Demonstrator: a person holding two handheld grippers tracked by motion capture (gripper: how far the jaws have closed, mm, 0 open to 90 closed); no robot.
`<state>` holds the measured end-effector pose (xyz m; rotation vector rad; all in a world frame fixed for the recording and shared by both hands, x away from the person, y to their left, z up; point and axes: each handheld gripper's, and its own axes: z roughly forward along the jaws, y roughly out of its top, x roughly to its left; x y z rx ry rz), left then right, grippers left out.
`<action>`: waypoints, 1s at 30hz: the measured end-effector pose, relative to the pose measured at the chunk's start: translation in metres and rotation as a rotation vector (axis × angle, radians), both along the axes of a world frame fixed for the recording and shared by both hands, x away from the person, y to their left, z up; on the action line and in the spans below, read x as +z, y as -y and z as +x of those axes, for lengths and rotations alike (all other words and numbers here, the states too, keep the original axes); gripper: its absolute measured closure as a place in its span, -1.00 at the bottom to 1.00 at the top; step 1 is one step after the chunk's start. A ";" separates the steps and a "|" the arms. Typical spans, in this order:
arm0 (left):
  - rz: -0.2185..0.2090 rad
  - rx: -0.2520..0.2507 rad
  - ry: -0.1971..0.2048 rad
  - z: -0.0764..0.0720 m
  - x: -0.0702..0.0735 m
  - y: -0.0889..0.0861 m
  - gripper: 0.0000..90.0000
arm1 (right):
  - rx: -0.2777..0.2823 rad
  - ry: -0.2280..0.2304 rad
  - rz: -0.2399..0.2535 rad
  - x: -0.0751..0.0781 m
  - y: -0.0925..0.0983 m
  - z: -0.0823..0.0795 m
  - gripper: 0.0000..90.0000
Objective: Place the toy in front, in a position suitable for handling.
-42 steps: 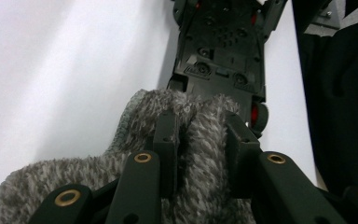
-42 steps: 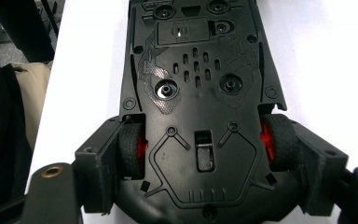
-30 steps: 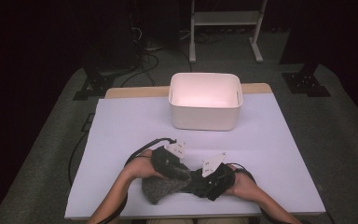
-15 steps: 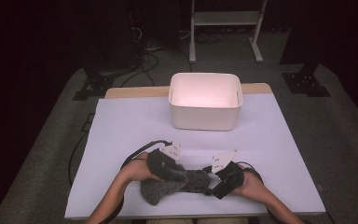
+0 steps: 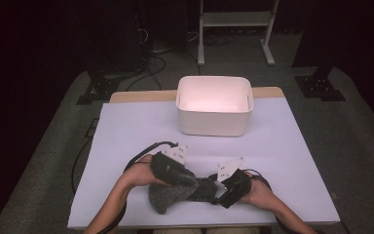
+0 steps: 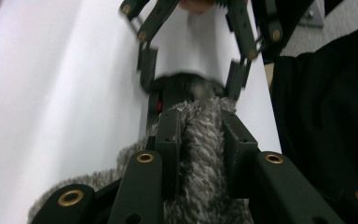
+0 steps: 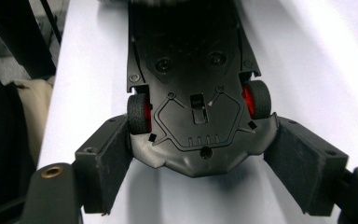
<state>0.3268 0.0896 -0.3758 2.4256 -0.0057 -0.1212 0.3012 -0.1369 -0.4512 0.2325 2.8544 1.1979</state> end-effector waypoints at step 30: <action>0.106 -0.009 -0.016 0.008 -0.031 0.036 0.61 | -0.006 -0.013 0.004 -0.009 -0.005 0.000 -0.49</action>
